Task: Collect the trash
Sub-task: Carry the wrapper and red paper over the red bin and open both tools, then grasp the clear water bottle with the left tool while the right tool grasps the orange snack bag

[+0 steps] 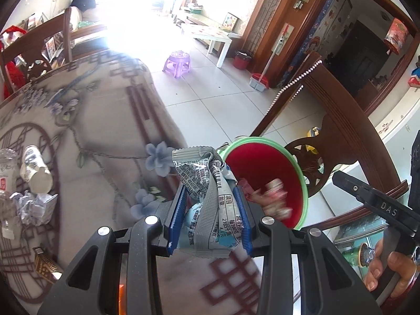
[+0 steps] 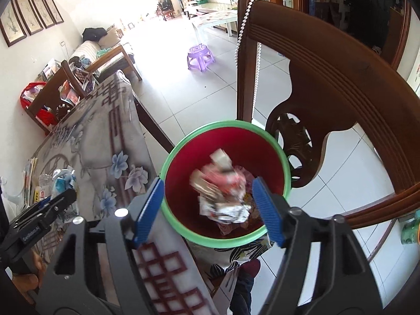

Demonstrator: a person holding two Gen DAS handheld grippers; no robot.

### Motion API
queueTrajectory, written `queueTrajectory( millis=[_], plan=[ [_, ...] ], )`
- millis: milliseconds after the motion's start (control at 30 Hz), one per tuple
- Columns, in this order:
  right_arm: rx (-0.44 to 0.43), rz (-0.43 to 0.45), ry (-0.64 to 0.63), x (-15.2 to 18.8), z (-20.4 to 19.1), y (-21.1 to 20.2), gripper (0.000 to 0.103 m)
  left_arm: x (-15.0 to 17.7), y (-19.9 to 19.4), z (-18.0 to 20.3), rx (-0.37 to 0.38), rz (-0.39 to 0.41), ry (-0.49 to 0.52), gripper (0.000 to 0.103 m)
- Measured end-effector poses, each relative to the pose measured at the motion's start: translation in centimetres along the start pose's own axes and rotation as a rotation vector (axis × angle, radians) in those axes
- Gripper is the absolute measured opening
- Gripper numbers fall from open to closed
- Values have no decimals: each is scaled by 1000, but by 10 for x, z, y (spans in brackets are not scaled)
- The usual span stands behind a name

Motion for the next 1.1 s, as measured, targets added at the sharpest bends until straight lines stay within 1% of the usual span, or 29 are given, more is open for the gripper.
queueTrajectory(
  millis=[67,167,233,367,600,633,667,700,733,767,933,1100],
  plan=[
    [10,9,-8,-2,5,-4,70,-6,13,12,17,-22,24,34],
    [33,22,-23,-3,14,-10,78,-12,28,31,21,-35,69,34],
    [55,19,-27,-3,22,-12,78,-16,38,46,33,-44,101,34],
    [56,13,2,0,37,-16,78,-24,51,71,64,-61,135,34],
    [63,12,41,7,56,-21,79,-30,60,103,72,-66,211,35],
    [64,12,44,8,57,-21,79,-31,61,106,72,-67,222,36],
    [65,12,46,9,57,-21,79,-32,61,109,69,-68,236,39],
    [63,10,48,9,57,-20,79,-33,61,111,56,-65,244,53],
    [60,8,48,10,57,-19,79,-35,60,113,42,-52,248,61],
    [59,6,47,10,56,-18,79,-36,57,114,44,-36,247,67],
    [64,6,32,12,50,-19,79,-39,41,107,54,-11,230,67],
    [57,9,20,14,38,-20,79,-36,19,89,55,21,190,67]
  ],
)
Point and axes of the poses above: each gripper's, at about its wrist camera, not at the fingertips, and y roughly the way its jaws point, z to its right, x to its underside, the point moved 2 cm from there along y, roughly the way its jaws point, and after that the axes turned 8 degrees about -z, right-handed, at the moved point
